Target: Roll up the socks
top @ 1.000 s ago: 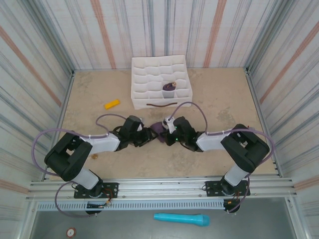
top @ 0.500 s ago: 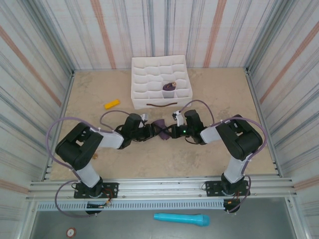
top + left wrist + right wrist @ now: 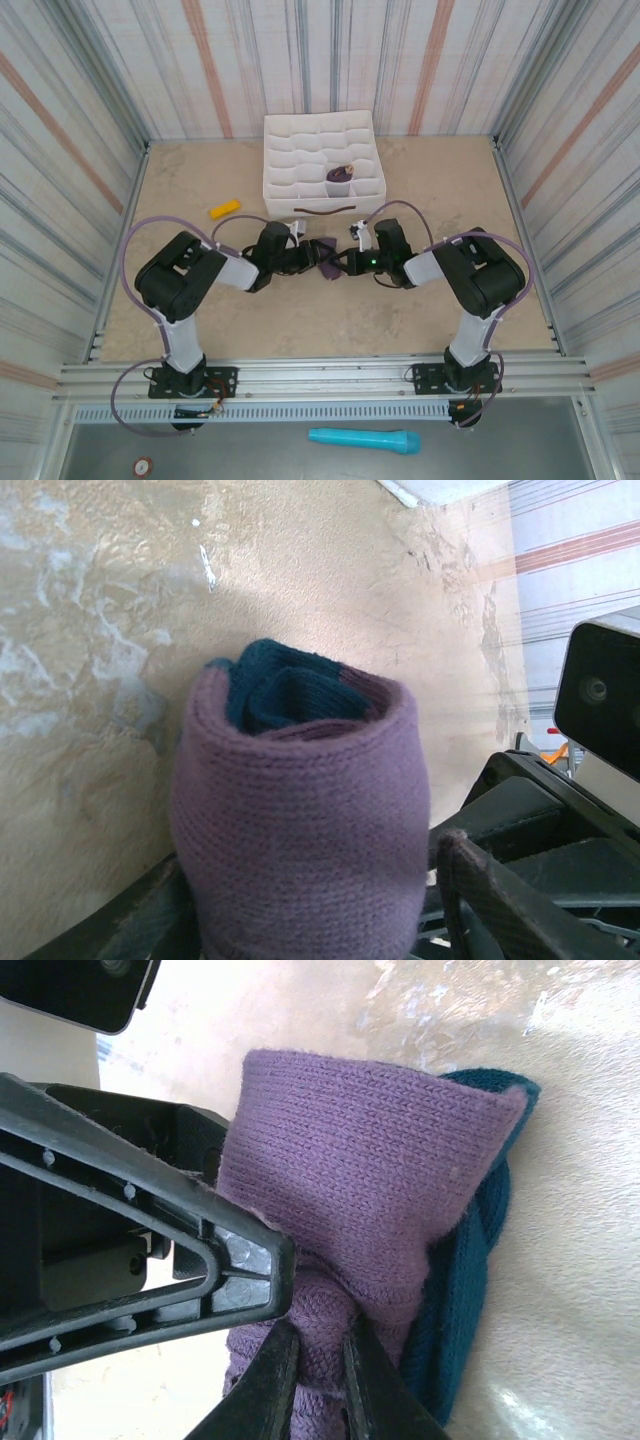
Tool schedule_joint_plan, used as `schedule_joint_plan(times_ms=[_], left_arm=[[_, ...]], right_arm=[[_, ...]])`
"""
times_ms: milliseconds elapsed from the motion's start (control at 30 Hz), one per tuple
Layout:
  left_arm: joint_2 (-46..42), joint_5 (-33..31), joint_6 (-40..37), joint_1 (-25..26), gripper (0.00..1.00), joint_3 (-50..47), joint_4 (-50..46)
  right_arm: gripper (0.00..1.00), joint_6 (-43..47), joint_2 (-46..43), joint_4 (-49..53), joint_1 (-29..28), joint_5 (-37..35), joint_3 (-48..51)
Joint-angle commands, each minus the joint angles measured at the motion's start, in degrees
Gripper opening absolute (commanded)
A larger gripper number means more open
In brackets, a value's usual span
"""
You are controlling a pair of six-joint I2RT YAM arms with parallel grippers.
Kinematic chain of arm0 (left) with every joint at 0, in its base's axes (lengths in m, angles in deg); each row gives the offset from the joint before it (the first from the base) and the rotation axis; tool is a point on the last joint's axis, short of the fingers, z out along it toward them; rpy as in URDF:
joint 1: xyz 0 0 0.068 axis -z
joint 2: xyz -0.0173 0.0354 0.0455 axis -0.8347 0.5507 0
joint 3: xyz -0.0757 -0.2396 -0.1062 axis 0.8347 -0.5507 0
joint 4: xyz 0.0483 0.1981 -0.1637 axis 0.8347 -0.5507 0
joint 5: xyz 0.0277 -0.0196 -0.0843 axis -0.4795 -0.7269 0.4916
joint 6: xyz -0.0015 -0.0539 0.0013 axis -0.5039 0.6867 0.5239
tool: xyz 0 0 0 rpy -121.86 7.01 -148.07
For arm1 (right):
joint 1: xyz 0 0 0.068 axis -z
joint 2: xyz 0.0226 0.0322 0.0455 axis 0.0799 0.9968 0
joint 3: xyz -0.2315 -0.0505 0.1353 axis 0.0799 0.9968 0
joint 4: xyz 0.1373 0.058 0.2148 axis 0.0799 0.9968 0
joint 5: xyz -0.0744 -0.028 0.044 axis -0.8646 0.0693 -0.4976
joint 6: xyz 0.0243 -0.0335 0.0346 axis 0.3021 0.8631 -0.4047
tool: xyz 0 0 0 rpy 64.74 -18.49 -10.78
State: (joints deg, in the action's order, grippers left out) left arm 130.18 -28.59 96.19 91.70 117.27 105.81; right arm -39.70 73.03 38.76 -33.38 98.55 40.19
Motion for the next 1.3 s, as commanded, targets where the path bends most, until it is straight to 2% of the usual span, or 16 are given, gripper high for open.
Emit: schedule_joint_plan(times_ms=[0, 167, 367, 433, 533, 667, 833, 1033, 1267], left_arm=[[4.13, 0.43, -0.43, 0.21, 0.58, -0.13, -3.69], [5.69, 0.81, -0.76, 0.29, 0.46, 0.61, -3.78], [5.28, -0.17, -1.9, 0.39, 0.2, 1.53, -5.76], [4.46, -0.68, -2.37, 0.4, 0.12, 1.58, -6.79], [2.58, -0.57, -4.08, 0.44, 0.04, 2.09, -8.75], [-1.16, -0.56, -8.42, 0.56, 0.0, 3.17, -13.28], [-5.96, 0.0, -14.68, 0.55, 0.0, 4.68, -18.92], [-12.46, 0.78, -22.13, -0.03, 0.0, 6.51, -23.67], [-19.43, 2.91, -34.08, -1.05, 0.0, 9.58, -28.28]], right_arm=[[0.0, -1.31, 4.21, 12.87, 0.0, -3.29, 2.69], [0.0, -1.33, 4.16, 12.91, 0.05, -3.15, 2.26], [0.0, -1.12, 1.66, 14.93, 0.09, -3.53, 1.61], [0.05, -1.17, -0.11, 16.16, 0.18, -4.03, 1.58], [0.17, -1.09, -3.99, 18.6, 0.49, -4.37, 1.51], [0.34, -0.16, -10.47, 23.62, 1.04, -5.45, 0.99], [0.46, 0.72, -17.35, 30.07, 2.14, -6.56, -0.06], [0.5, 1.6, -22.46, 37.64, 3.11, -9.01, -2.42], [0.51, 1.55, -25.17, 40.65, 3.57, -10.25, -3.1]])
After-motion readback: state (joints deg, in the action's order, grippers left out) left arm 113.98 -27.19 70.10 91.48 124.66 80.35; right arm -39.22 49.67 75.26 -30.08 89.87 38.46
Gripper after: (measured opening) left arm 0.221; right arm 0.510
